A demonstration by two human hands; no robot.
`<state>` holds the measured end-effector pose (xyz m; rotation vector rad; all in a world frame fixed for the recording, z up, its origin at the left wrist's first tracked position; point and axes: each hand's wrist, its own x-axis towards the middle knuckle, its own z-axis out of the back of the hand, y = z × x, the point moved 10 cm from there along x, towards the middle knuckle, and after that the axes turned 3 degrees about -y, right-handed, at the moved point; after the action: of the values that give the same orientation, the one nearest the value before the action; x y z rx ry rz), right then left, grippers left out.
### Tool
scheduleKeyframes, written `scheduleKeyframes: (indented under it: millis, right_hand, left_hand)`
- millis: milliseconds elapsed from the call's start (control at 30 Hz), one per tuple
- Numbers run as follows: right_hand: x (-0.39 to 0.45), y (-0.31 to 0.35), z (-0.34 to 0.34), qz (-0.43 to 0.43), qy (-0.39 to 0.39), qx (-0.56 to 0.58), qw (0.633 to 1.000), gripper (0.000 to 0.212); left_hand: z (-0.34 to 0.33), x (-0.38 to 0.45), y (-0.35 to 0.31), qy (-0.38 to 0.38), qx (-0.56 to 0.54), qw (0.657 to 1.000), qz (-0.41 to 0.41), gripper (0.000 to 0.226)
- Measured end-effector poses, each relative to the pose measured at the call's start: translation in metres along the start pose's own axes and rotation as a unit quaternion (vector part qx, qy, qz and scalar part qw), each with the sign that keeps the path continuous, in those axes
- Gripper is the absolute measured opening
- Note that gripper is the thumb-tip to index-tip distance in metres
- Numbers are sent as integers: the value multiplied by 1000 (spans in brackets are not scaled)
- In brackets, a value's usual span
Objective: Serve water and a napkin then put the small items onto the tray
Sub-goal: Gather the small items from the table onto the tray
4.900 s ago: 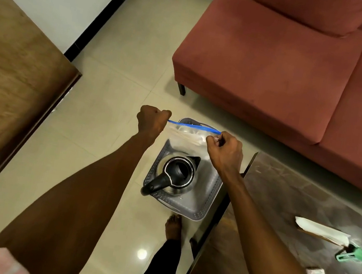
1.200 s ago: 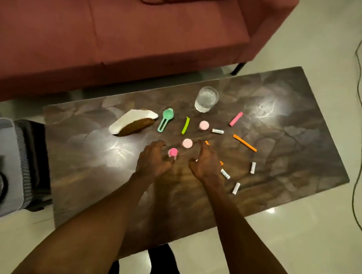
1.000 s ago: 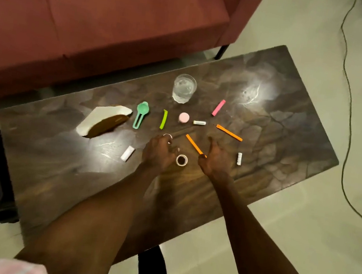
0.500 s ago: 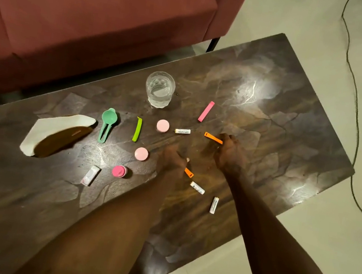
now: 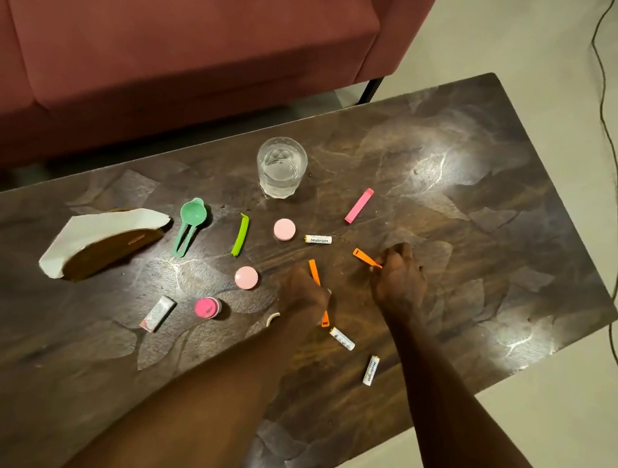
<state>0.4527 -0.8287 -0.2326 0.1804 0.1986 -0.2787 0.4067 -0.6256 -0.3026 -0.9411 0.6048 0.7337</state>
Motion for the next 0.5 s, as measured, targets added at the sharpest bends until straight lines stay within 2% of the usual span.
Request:
scheduleKeyframes:
  millis: [167,367,500]
  right_hand:
    - [-11,4,10,5,-27,22,999,21]
    - [-46,24,52,-52,-104,116,986,15]
    - [-74,53,69,-66,-123,216,966,20]
  left_hand:
    - [-17,18,20,24,-29,999,6,40]
    - [35,-35,-15,69,-127,989,-31,38]
    - [90,-42,-14,42,-163,983,-75,36]
